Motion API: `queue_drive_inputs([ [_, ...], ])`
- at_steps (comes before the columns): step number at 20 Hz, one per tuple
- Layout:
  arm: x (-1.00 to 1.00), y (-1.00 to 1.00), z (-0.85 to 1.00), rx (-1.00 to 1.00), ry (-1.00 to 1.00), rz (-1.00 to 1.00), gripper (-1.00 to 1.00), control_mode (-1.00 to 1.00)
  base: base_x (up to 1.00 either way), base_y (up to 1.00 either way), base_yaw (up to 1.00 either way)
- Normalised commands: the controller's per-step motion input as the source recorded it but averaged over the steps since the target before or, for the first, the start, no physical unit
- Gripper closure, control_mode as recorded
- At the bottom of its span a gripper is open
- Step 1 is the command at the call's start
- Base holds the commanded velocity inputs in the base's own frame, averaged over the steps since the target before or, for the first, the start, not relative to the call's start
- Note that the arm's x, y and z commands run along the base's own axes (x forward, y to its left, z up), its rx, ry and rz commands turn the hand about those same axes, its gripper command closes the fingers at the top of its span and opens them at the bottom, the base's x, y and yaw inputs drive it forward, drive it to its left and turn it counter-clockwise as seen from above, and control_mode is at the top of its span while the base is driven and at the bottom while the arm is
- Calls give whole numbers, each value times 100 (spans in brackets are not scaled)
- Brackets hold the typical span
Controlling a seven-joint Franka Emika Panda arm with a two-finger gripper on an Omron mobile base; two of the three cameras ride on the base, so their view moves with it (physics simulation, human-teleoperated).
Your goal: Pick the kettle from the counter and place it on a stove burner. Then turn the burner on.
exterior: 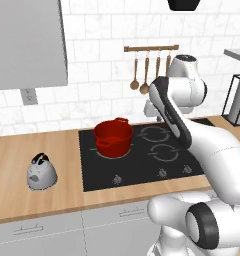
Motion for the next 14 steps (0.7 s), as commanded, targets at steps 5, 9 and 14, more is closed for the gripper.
queue_drive_inputs([
  [5, -1, 34, -9, 0, 0, 0, -100, -100, 0, 0, 0],
  [9, -1, 66, -24, 0, 0, 0, -100, -100, 0, 0, 0],
  [14, -1, 45, -13, 0, -2, -4, -100, -100, 0, 0, 0],
])
